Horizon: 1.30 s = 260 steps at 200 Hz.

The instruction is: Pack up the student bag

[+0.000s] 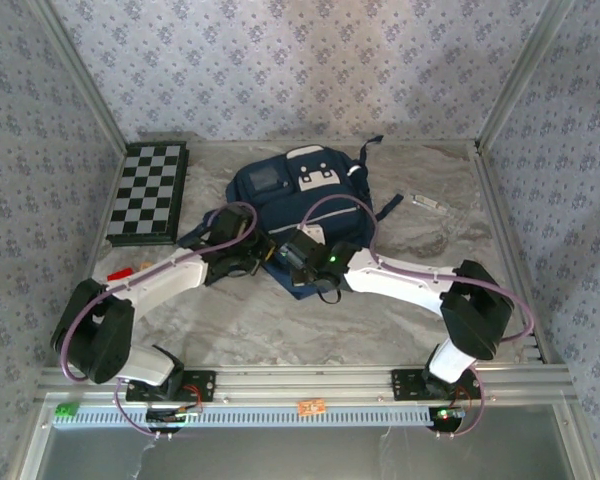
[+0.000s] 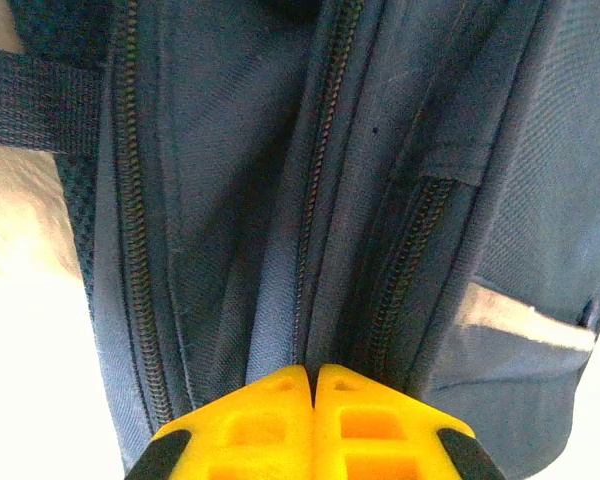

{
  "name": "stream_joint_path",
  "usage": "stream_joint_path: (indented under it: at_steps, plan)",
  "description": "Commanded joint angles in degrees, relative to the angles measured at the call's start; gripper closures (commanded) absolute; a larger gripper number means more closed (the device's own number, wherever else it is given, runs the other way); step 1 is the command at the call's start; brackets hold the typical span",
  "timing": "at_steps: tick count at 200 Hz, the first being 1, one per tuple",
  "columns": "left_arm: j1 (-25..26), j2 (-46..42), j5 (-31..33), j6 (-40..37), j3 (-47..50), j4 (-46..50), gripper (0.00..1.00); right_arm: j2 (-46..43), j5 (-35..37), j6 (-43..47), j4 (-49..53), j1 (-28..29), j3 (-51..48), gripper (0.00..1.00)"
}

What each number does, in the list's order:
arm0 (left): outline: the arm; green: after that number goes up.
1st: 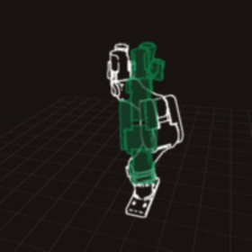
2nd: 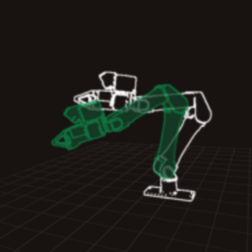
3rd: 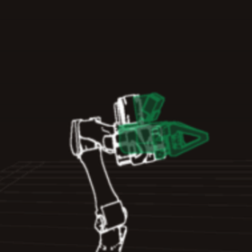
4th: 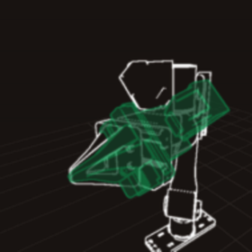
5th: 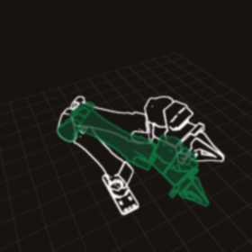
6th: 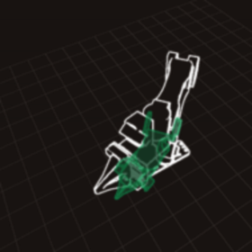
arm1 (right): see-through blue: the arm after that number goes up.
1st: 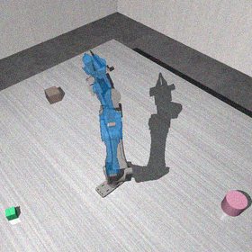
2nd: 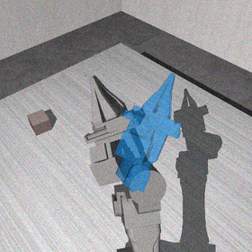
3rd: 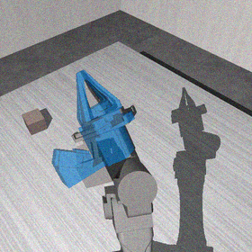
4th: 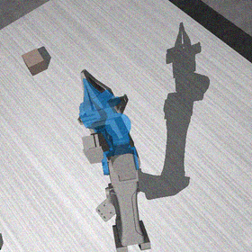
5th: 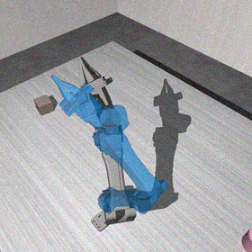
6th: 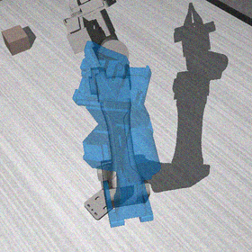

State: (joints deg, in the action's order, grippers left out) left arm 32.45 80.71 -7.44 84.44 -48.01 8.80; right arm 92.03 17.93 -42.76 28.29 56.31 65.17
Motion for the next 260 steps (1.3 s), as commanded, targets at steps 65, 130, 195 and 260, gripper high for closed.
stream_joint_path:
  at_steps: [65, 130, 195, 260]
  plan:
    - [-15.76, 8.17, -11.26, -27.98, -16.52, 2.47, 1.00, -7.34, -3.35, 11.64, 6.41, -6.40, -3.36, 1.00]
    - [-15.00, 0.15, -16.22, -21.59, -9.24, 3.39, 0.53, 2.13, -6.99, 7.23, -0.57, -1.31, 6.70, 1.00]
    - [-2.69, -1.45, -8.28, 2.79, 1.36, -9.02, 0.52, 1.36, -5.85, 5.61, -1.70, -1.26, 3.84, 1.00]
    - [-0.76, 2.78, 1.51, 1.41, -3.84, -2.35, 0.85, 1.62, -4.61, 6.29, -1.00, -1.36, 4.27, 1.00]
